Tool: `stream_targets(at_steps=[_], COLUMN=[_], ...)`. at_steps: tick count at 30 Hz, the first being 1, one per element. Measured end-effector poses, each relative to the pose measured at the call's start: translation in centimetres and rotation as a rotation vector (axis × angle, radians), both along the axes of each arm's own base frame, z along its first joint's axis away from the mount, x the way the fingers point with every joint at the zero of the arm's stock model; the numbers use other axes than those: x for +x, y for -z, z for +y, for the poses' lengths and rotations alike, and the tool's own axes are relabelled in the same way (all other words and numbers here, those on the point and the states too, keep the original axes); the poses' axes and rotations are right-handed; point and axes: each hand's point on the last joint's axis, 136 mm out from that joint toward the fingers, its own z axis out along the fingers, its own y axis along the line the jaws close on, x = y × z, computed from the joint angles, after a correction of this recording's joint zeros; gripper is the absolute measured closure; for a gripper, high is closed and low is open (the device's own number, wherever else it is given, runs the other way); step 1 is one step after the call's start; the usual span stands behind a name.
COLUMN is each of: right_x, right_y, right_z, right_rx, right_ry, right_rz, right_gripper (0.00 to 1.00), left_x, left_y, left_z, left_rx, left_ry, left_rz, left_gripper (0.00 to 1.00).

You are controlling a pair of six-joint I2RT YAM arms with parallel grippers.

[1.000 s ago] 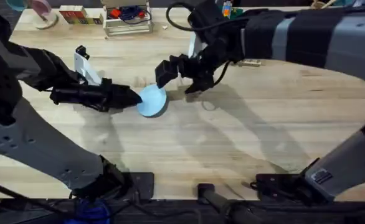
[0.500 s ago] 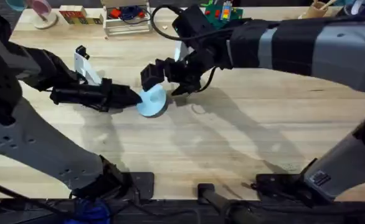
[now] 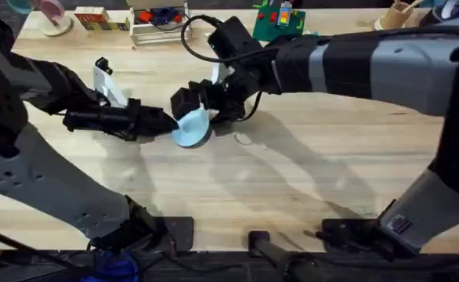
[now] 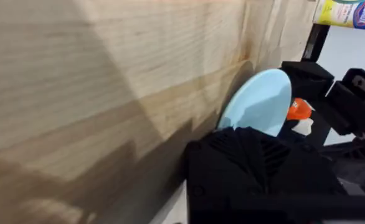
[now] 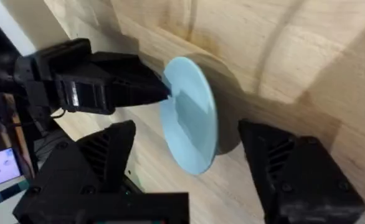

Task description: Pick up the plates from the table one by one and place each into a slot on the dish rack.

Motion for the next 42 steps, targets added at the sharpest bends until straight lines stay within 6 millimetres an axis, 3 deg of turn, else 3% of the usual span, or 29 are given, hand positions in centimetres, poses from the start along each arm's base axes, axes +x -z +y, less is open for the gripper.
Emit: stream_targets(at_steps=[13,16,23,25,38,42], right_x=[0.01,-0.01,-0.05,-0.07,-0.18,-0.24], right_y=[0.49,0.54,0.60,0.42,0.09,0.18], right_z=[0.22,0.22,0.20,0.32,0.39,-0.50], right_rx=[0.000,-0.002,-0.004,0.010,0.035,0.036], right_ry=[0.013,0.017,0.019,0.017,0.009,0.014], right_rz=[0.016,0.019,0.023,0.031,0.051,0.100], right_gripper=[0.030,0.221,0.858,0.957,0.973,0.972], left_x=[0.00,0.00,0.00,0.01,-0.14,-0.32], left_y=[0.00,0.00,0.00,0.00,-0.12,-0.18], left_z=[0.00,0.00,0.00,0.00,-0.08,-0.15], left_rx=[0.000,0.000,0.000,0.000,-0.004,-0.003], left_ry=[0.000,0.000,0.000,0.000,0.006,0.018], left_rz=[0.000,0.000,0.000,-0.001,-0.001,-0.007], left_gripper=[0.960,0.960,0.960,0.960,0.960,0.961])
